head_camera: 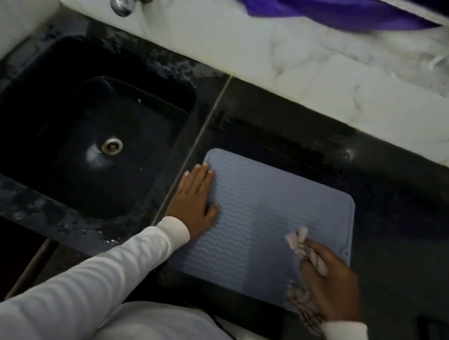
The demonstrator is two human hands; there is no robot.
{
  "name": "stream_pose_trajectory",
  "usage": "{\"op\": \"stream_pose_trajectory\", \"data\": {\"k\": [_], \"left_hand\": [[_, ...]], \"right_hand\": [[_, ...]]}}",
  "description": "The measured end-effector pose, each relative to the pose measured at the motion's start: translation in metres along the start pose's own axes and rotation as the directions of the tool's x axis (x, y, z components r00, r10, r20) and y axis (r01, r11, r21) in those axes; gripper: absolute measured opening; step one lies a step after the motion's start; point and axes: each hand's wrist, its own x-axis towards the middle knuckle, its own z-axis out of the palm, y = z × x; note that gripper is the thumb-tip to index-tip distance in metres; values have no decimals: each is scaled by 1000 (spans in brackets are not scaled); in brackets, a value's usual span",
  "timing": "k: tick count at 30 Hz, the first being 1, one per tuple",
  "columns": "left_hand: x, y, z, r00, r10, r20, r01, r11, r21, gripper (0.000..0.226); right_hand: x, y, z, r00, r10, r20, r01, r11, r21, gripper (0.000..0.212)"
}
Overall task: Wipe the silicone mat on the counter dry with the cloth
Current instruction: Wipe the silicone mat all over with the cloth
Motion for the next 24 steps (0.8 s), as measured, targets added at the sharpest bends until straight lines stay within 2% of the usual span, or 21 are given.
{"op": "stream_pose_trajectory", "data": {"k": [1, 3, 5, 10, 14, 19, 24], "left_hand": [[9, 0, -4, 1000, 11, 6, -11, 1000, 10, 81], [32, -4, -11, 1000, 9, 7, -9, 999, 44, 80], [54, -11, -17, 1000, -9, 16, 8, 996, 87, 78], [81, -35, -21, 999, -46, 23, 43, 990, 131, 69], [74, -44, -10, 998, 6, -60, 0, 994, 107, 59], [76, -46, -6, 996, 55, -71, -43, 987, 154, 61], [77, -47, -4, 995, 93, -38, -85, 983, 161, 66]], "right_hand": [[14, -19, 14, 997, -77, 3, 77, 997, -22, 37], [45, -53, 46, 976, -214, 25, 214, 947, -238, 37], [81, -87, 77, 960, -270, 75, 275, 857, -437, 39], [162, -145, 148, 968, -153, 198, 240, 790, -565, 39], [172, -154, 181, 972, -142, 187, 226, 777, -588, 33], [184, -128, 154, 971, -144, 189, 233, 741, -630, 40], [195, -96, 113, 988, -36, 148, 131, 698, -704, 36]]}}
